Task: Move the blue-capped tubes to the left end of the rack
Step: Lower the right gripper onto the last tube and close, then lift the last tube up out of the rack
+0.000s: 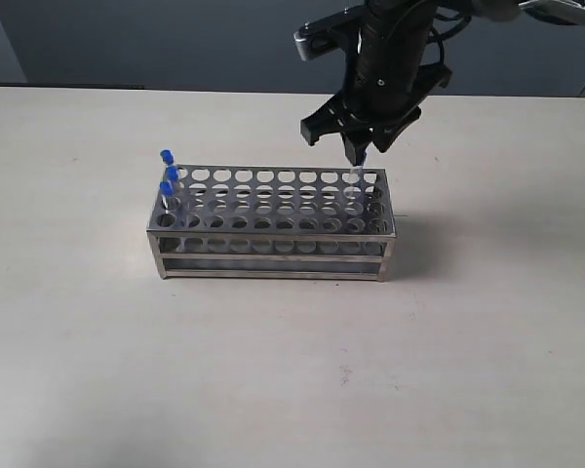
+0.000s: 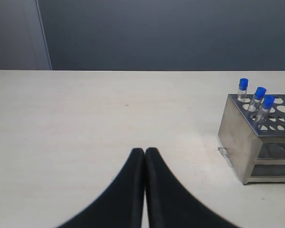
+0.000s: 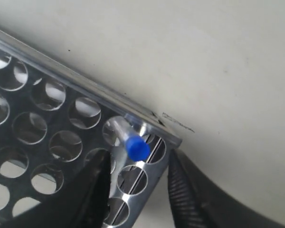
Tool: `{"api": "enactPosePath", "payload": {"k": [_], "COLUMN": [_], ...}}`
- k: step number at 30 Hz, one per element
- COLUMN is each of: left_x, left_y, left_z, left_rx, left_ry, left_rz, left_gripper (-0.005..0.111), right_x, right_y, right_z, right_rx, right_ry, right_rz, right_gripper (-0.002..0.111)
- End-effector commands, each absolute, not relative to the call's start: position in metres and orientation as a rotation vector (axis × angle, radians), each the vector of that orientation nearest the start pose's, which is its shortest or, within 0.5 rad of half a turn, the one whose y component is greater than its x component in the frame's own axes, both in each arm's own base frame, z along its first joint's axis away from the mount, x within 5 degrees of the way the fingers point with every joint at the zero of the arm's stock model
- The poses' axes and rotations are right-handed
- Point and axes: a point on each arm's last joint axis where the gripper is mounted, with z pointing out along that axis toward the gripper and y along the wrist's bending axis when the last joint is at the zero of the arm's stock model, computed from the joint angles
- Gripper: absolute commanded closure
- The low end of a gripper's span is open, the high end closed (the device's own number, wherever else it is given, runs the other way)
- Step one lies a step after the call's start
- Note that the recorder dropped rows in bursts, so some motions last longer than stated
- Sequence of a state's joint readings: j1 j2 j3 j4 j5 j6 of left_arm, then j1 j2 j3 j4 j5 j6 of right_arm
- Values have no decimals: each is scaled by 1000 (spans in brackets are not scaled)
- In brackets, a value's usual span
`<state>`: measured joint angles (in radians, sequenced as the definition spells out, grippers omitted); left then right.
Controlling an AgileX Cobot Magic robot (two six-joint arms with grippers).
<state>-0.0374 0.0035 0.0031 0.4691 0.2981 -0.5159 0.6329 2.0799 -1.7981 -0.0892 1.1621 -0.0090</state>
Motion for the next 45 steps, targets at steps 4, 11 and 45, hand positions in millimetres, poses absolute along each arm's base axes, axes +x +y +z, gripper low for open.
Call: {"api": "enactPosePath", "payload": {"k": [4,11,45], "left_x": [55,55,55], "left_y": [9,9,9], "left_z": [190,190,190], "left_rx": [-114,-114,-114], "left_ry": [1740,1740,1740], "left_rz": [34,34,34], "left_gripper": [106,106,106], "right_x": [369,371,331], "right_y": [242,241,250], "right_z": [228,219,303], "right_rx": [-904,-928,-987], "right_ry": [2745,2734,2507], "right_rz": [86,100,198], "right_gripper": [69,69,108]}}
